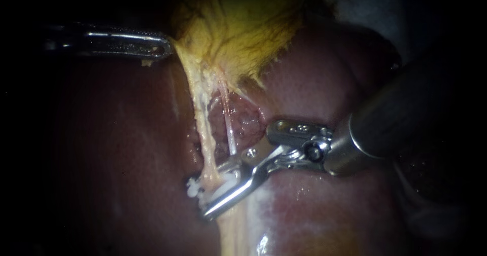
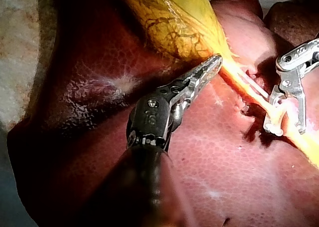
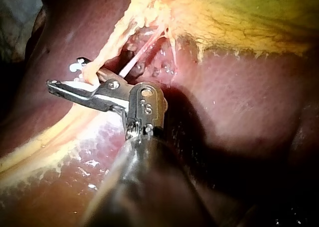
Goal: Clipping second clip left tube
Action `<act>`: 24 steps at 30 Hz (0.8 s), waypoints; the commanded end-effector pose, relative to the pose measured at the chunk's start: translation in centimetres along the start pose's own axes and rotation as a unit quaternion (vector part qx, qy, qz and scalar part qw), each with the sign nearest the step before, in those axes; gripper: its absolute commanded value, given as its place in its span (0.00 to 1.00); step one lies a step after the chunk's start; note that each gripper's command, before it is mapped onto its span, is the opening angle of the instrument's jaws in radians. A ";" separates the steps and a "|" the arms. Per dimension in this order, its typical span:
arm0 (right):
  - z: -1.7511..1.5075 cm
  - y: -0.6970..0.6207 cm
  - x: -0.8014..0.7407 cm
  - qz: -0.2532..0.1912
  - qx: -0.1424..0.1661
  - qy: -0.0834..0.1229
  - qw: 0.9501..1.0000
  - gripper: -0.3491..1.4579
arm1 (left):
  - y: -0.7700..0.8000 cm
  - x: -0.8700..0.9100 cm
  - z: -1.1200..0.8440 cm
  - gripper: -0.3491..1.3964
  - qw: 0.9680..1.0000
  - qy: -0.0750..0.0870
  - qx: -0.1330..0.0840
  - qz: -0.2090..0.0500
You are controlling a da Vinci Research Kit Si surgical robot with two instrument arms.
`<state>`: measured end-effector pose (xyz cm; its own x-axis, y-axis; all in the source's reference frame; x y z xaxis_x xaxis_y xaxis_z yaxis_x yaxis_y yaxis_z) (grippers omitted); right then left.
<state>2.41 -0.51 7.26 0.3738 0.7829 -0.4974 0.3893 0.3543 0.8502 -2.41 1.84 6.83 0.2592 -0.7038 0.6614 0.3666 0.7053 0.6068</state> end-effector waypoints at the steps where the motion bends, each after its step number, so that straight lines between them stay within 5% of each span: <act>1: 0.00 0.01 0.00 0.001 0.000 0.001 1.000 0.42 | 0.00 0.00 0.00 0.00 1.000 0.000 0.000 0.000; 21: 0.06 0.13 0.06 0.009 0.001 0.004 1.000 0.12 | 0.00 -0.01 -0.01 0.00 1.000 0.000 0.000 0.000; 24: 0.06 0.15 0.06 0.012 0.001 0.005 1.000 0.00 | 0.00 -0.01 -0.01 0.00 1.000 0.000 0.000 0.000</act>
<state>2.54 -0.45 7.35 0.3751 0.7959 -0.4752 0.3817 0.3345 0.8616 -2.40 1.85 6.82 0.2594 -0.7042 0.6609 0.3660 0.7050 0.6075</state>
